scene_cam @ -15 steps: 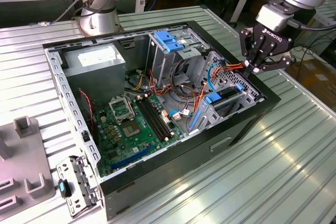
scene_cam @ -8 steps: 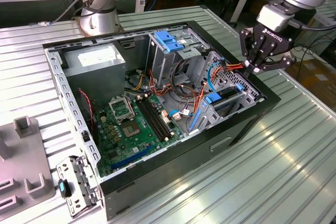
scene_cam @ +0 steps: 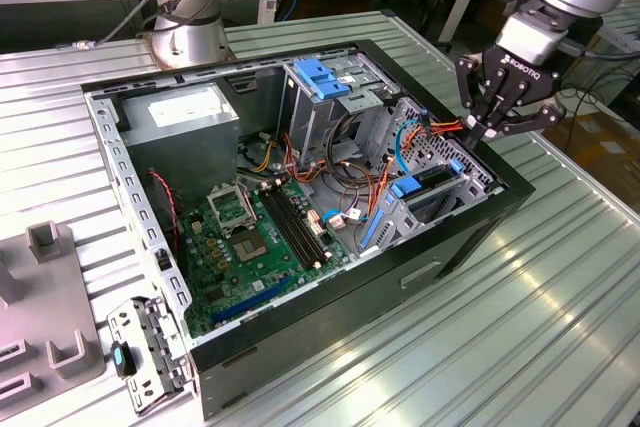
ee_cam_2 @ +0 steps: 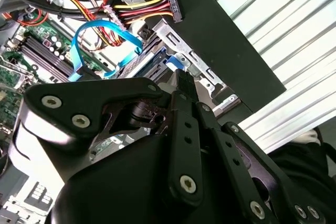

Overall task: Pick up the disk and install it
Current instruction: 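Insert the first disk wire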

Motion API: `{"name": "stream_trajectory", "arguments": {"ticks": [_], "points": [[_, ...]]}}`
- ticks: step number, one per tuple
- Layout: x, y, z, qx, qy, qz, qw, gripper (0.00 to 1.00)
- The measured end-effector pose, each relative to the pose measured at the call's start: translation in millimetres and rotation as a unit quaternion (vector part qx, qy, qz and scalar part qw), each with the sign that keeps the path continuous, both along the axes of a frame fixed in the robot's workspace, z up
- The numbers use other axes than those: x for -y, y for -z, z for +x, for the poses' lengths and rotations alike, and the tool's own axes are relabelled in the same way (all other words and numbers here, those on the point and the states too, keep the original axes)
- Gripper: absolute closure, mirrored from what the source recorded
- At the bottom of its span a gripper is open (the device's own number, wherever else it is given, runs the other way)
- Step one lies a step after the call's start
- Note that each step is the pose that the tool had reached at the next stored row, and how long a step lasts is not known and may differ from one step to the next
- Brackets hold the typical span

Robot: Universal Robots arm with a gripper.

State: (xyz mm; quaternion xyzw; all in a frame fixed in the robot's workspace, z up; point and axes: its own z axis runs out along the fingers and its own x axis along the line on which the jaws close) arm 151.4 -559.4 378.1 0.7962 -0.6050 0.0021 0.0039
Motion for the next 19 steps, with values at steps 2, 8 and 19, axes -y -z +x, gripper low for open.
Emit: {"name": "stream_trajectory", "arguments": {"ticks": [2,8,19], "points": [[0.0,0.0,0.0,0.0000,-0.007,0.0000,0.99998,0.89],[-1.0,0.1,2.5,-0.0002,-0.031,0.0005,0.99952,0.89],[-13.2,0.3,8.7,-0.0002,-0.070,0.0007,0.99755,0.89]]}}
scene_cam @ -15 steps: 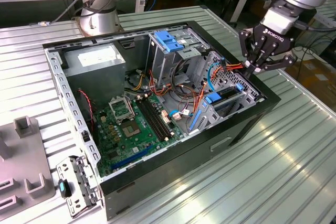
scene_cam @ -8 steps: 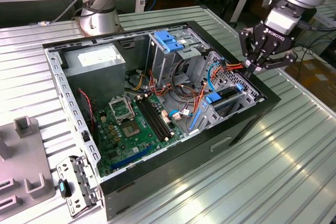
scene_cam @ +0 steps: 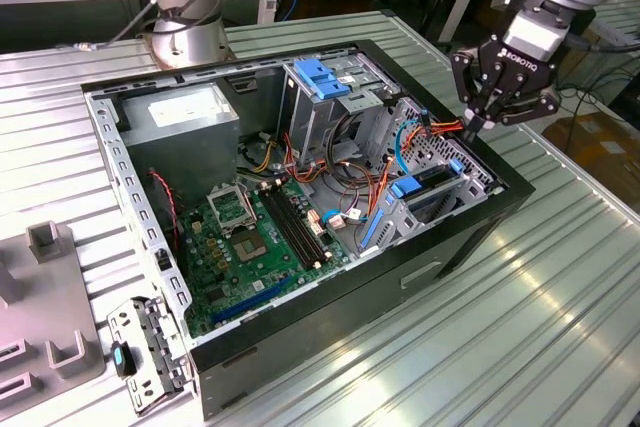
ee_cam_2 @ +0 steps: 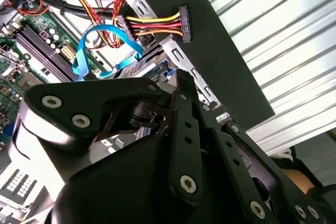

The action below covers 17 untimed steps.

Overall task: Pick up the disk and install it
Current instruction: 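Insert the first disk wire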

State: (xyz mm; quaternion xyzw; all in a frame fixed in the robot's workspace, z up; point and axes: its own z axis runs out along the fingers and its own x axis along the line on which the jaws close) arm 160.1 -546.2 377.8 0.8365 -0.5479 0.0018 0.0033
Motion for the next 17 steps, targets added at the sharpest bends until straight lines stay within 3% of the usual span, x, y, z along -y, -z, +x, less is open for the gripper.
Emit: {"name": "stream_trajectory", "arguments": {"ticks": [12,17], "points": [[-12.8,0.6,8.2,0.0000,-0.027,0.0000,0.99964,0.89],[-16.9,1.4,12.5,0.0000,-0.044,0.0000,0.99904,0.89]]}}
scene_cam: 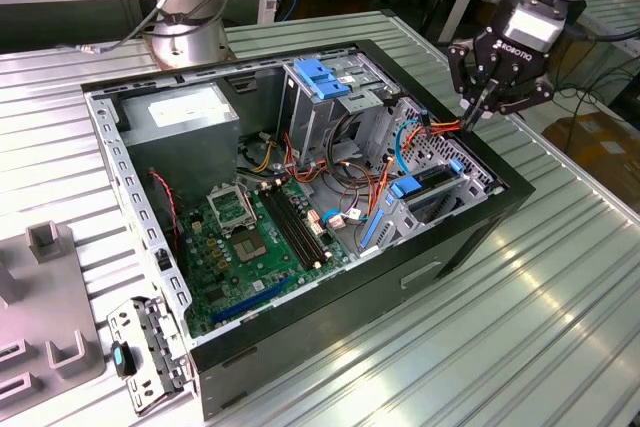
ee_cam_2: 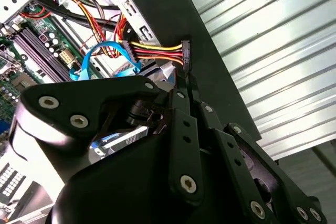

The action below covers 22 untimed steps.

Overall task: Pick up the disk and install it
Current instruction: 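Insert the first disk wire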

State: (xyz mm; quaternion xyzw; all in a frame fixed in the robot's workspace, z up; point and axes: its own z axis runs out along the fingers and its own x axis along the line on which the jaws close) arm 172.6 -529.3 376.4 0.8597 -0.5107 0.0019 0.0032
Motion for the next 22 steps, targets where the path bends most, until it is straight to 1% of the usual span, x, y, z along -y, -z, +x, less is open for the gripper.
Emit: {"name": "stream_trajectory", "arguments": {"ticks": [1,5,6,8,9,10,11,12,15,19,22], "points": [[-0.5,0.1,0.6,0.0000,-0.003,0.0000,1.00000,0.83],[-2.7,0.6,4.0,0.0000,-0.016,0.0001,0.99988,0.82],[-3.6,0.7,5.7,0.0000,-0.021,0.0000,0.99978,0.75],[-4.0,0.9,6.7,0.0000,-0.028,0.0000,0.99962,0.74],[-4.1,1.3,6.7,0.0000,-0.039,-0.0001,0.99924,0.67],[-4.1,1.6,6.8,0.0000,-0.047,-0.0001,0.99889,0.67],[-4.1,2.0,6.8,0.0000,-0.056,0.0000,0.99842,0.67],[-4.1,2.4,6.9,0.0000,-0.068,0.0000,0.99771,0.67],[-4.1,3.1,7.4,0.0000,-0.092,-0.0001,0.99573,0.67],[-5.7,3.8,9.0,0.0000,-0.105,0.0000,0.99445,0.67],[-6.0,4.7,9.1,0.0000,-0.134,0.0000,0.99093,0.67]]}}
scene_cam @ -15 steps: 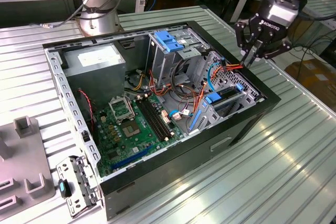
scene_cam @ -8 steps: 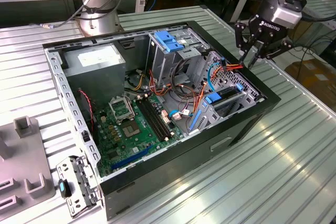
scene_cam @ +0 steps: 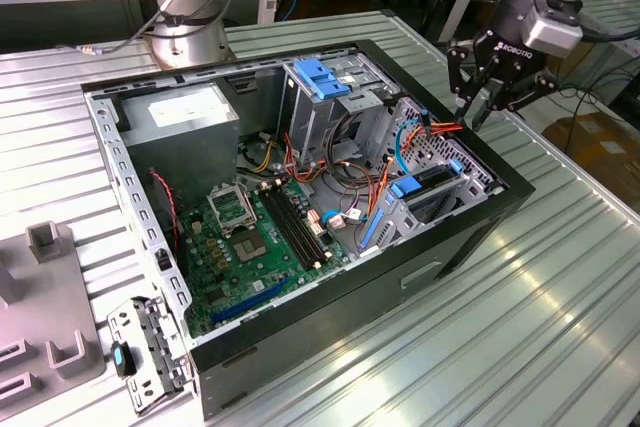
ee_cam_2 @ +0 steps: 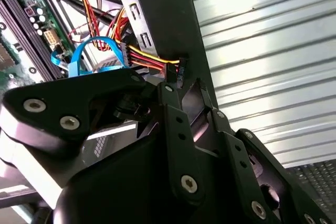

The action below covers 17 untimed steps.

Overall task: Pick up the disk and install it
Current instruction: 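Insert the first disk wire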

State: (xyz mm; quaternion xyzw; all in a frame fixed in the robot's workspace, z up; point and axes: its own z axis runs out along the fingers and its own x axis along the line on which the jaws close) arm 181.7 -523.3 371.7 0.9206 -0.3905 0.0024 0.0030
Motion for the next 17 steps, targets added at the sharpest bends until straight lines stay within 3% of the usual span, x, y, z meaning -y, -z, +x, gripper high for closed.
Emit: {"name": "stream_trajectory", "arguments": {"ticks": [3,6,10,12,14,17], "points": [[-0.1,1.4,0.0,0.0000,-0.030,0.0001,0.99956,0.67],[-0.2,3.6,0.0,0.0000,-0.044,0.0004,0.99902,0.67],[-0.8,5.2,0.0,0.0000,-0.073,0.0003,0.99734,0.67],[-1.1,5.7,0.0,0.0000,-0.090,0.0005,0.99592,0.67],[-2.1,5.8,0.0,0.0002,-0.098,0.0005,0.99521,0.67],[-4.0,6.0,0.0,0.0005,-0.101,0.0004,0.99490,0.67]]}}
